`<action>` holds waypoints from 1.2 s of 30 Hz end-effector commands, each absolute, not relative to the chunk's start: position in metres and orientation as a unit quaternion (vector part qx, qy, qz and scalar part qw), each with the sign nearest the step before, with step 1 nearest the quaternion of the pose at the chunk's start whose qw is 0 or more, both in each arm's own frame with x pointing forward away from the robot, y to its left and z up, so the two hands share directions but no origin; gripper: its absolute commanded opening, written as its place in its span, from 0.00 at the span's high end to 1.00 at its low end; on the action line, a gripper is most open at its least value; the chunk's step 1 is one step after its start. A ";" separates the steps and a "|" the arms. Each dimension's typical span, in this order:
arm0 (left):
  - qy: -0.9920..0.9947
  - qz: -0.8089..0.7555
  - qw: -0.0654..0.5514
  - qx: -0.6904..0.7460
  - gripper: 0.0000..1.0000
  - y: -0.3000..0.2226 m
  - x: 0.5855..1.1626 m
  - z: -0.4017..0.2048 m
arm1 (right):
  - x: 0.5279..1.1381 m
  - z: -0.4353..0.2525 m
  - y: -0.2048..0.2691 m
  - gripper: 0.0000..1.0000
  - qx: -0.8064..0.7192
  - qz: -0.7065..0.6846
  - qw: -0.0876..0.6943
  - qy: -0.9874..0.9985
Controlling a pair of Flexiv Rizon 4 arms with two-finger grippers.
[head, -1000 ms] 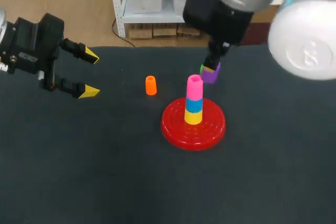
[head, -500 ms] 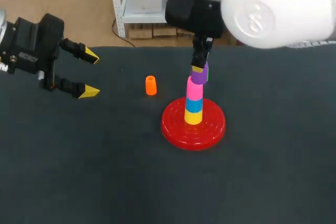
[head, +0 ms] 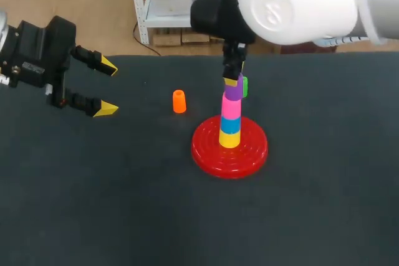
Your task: Pick up and stack the cylinders on the red base in this order: pink,purple,orange,green
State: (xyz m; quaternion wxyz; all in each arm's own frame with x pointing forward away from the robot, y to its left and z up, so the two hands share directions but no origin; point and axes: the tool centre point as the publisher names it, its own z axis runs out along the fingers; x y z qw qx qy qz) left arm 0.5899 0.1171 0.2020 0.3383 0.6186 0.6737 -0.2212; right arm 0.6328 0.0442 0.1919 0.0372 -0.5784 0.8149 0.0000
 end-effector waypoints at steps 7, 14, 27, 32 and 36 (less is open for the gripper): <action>0.673 -0.221 0.340 0.619 0.00 0.118 0.590 0.201 | 0.639 0.180 0.049 1.00 -0.581 0.002 0.025 0.814; 0.673 -0.221 0.340 0.619 0.00 0.118 0.590 0.201 | 0.638 0.166 0.048 1.00 -0.579 0.005 0.010 0.815; 0.673 -0.221 0.340 0.619 0.00 0.118 0.590 0.201 | 0.629 0.185 0.054 0.00 -0.591 0.007 0.034 0.806; 0.673 -0.221 0.340 0.619 0.00 0.118 0.590 0.201 | 0.634 0.202 0.067 0.00 -0.600 0.002 0.054 0.798; 0.673 -0.221 0.340 0.619 0.00 0.118 0.590 0.201 | 0.645 0.203 0.082 0.00 -0.609 -0.002 0.057 0.791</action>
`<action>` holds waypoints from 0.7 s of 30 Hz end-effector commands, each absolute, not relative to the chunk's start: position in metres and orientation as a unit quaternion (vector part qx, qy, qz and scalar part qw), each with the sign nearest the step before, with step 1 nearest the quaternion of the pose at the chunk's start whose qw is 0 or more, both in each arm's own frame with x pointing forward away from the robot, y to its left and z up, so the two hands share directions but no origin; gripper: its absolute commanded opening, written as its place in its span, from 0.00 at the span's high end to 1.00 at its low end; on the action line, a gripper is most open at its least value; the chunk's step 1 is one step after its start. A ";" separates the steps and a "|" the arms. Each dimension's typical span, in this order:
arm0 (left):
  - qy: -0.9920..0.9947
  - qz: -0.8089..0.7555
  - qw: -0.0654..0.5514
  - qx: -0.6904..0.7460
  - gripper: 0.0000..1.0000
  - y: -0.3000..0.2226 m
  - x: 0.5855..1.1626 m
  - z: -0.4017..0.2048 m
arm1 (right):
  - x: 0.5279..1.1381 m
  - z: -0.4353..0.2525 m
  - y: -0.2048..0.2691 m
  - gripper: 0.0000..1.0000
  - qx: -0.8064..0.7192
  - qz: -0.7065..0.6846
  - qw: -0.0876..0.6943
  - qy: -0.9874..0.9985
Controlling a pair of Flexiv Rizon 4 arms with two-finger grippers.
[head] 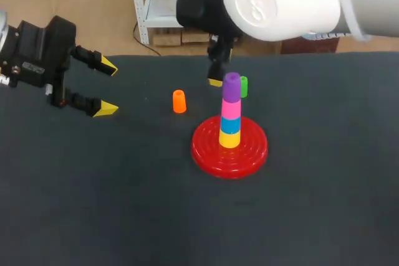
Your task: Pick up and stack the cylinders on the red base in this order: pink,purple,orange,green
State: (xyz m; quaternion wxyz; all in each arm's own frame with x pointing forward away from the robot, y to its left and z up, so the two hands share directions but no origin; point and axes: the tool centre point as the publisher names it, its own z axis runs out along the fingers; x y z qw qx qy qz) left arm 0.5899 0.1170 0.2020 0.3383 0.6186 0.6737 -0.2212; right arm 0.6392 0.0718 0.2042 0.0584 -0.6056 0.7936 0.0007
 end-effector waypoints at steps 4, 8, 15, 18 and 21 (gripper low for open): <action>0.673 -0.221 0.340 0.619 0.00 0.118 0.590 0.201 | 0.665 0.189 0.099 0.00 -0.614 0.009 0.054 0.787; 0.673 -0.221 0.340 0.619 0.00 0.118 0.590 0.201 | 0.685 0.170 0.113 0.00 -0.615 0.019 0.041 0.787; 0.673 -0.221 0.340 0.619 0.00 0.118 0.590 0.201 | 0.713 0.129 0.131 0.00 -0.621 0.014 0.023 0.783; 0.673 -0.221 0.340 0.619 0.00 0.118 0.590 0.201 | 0.719 0.116 0.138 0.00 -0.624 0.013 0.022 0.781; 0.673 -0.221 0.340 0.619 0.00 0.118 0.590 0.201 | 0.721 0.105 0.144 0.00 -0.627 0.017 0.023 0.779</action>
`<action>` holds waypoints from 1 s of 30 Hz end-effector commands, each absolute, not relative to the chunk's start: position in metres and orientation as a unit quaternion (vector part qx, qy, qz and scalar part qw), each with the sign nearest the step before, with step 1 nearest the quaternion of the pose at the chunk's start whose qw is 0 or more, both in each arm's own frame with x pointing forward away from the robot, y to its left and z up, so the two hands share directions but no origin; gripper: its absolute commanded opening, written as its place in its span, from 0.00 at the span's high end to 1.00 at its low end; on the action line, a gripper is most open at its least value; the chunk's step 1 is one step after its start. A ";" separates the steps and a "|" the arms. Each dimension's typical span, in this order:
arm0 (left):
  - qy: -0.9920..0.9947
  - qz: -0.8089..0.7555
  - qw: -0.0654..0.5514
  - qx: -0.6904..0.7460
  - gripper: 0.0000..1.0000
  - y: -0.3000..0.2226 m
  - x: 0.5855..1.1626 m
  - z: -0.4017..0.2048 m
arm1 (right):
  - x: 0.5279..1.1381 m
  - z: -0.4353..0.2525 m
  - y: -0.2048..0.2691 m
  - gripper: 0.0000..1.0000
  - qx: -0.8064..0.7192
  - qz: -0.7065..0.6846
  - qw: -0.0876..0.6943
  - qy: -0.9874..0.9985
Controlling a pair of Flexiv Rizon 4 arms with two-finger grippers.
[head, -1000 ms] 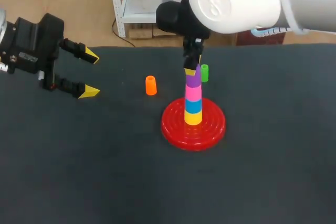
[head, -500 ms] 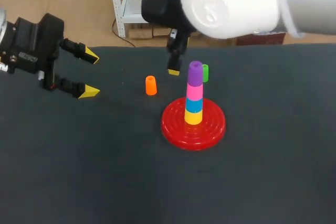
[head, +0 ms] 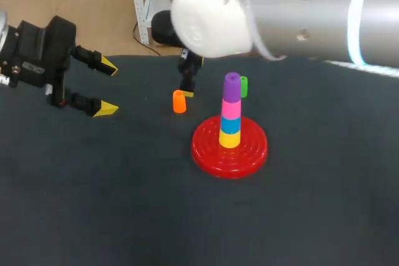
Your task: Pick up and stack the cylinders on the red base in this order: pink,purple,orange,green
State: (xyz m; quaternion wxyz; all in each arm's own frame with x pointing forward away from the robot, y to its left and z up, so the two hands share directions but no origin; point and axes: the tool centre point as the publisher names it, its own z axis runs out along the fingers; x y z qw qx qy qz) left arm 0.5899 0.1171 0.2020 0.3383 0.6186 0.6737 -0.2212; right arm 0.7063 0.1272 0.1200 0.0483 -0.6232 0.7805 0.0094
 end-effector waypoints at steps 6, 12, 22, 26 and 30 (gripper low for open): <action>0.673 -0.221 0.340 0.619 0.00 0.118 0.590 0.201 | 0.722 0.083 0.154 0.00 -0.632 0.013 0.015 0.775; 0.673 -0.221 0.340 0.619 0.00 0.118 0.590 0.201 | 0.729 0.064 0.157 0.00 -0.628 0.009 0.008 0.778; 0.673 -0.221 0.340 0.619 0.00 0.118 0.590 0.201 | 0.747 0.045 0.157 0.00 -0.620 0.000 -0.004 0.785; 0.673 -0.221 0.340 0.619 0.00 0.118 0.590 0.201 | 0.753 0.043 0.160 0.00 -0.618 0.002 -0.004 0.786; 0.673 -0.221 0.340 0.619 0.00 0.118 0.590 0.201 | 0.760 0.040 0.162 0.00 -0.614 0.005 -0.004 0.789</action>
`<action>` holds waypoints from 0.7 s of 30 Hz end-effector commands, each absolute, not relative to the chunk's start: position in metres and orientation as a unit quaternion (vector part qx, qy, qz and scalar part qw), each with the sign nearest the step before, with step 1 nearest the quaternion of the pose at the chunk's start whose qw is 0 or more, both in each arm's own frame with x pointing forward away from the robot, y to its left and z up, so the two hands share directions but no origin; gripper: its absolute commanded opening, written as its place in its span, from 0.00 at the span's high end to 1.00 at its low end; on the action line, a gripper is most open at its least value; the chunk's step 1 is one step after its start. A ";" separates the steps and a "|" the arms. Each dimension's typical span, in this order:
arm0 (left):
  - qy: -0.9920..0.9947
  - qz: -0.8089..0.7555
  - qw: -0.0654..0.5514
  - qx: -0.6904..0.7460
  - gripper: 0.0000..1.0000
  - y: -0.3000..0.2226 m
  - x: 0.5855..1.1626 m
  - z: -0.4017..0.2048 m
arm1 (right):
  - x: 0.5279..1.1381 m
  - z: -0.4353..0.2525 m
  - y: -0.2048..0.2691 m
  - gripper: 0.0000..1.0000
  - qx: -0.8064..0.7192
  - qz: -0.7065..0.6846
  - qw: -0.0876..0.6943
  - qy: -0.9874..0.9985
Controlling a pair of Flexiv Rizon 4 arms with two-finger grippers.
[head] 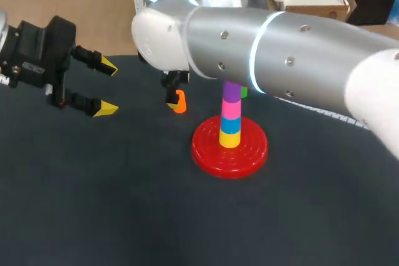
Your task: Pick up and stack the cylinders on the red base in this order: pink,purple,orange,green
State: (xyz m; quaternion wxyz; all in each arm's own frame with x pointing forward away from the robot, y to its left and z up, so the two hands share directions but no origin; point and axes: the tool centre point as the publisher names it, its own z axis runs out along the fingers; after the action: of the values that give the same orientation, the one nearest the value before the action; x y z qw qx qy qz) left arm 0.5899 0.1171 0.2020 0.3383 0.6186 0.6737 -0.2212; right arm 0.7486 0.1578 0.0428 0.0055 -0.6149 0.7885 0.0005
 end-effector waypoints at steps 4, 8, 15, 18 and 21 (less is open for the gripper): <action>0.673 -0.221 0.340 0.619 0.00 0.118 0.590 0.201 | 0.764 0.039 0.164 0.00 -0.615 0.004 -0.005 0.789; 0.673 -0.221 0.340 0.619 0.00 0.118 0.590 0.201 | 0.766 0.037 0.166 0.00 -0.615 0.004 -0.007 0.788; 0.673 -0.221 0.340 0.619 0.00 0.118 0.590 0.201 | 0.769 0.032 0.165 0.13 -0.607 0.003 -0.005 0.795; 0.673 -0.221 0.340 0.619 0.00 0.118 0.590 0.201 | 0.769 0.029 0.163 0.18 -0.602 0.005 -0.005 0.798; 0.673 -0.221 0.340 0.619 0.00 0.118 0.590 0.201 | 0.769 0.028 0.161 0.22 -0.600 0.006 -0.005 0.800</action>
State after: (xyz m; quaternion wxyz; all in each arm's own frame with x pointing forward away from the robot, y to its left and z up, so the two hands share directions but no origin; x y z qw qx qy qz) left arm 0.5899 0.1171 0.2020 0.3383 0.6186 0.6737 -0.2212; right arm 0.7641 0.1604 0.0289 -0.0007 -0.6003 0.7997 0.0024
